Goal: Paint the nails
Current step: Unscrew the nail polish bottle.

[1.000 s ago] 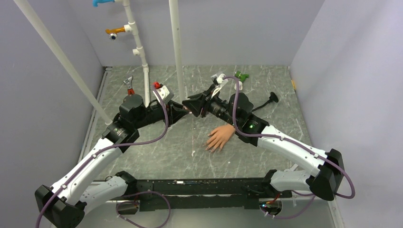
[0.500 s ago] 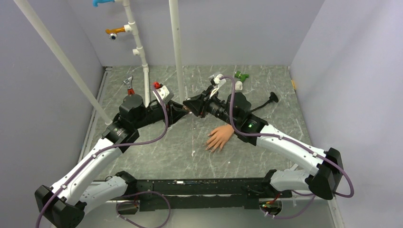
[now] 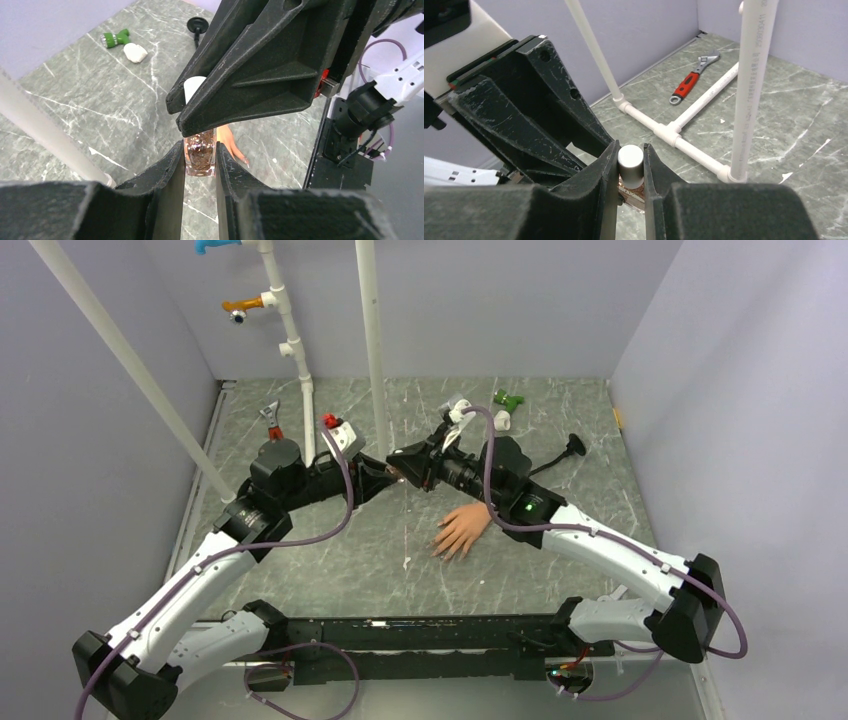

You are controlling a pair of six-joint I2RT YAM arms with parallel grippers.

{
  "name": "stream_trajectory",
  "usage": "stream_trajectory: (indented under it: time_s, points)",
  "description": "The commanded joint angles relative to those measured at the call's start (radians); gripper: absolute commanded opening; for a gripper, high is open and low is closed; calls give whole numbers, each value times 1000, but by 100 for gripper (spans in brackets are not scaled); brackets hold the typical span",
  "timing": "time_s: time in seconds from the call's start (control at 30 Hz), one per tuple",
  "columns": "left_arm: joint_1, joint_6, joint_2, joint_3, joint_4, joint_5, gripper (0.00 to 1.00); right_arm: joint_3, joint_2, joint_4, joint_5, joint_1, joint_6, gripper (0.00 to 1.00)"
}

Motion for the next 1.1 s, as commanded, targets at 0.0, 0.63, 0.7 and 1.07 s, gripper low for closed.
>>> stream_trajectory:
  time_s: [0.0,0.63,0.7,1.07]
  points:
    - [-4,21,-29,26,44,105,0,-41,-63,88,-107,6,-55,0]
    - [-3,47,-10,44,37,366,0,-139,-121,180,-433,-6,-127,0]
    - [-4,43,-14,40,39,338,0,-134,-120,169,-412,-5,-121,14]
    - [1,17,-18,17,66,120,0,-101,-108,146,-195,-3,-3,73]
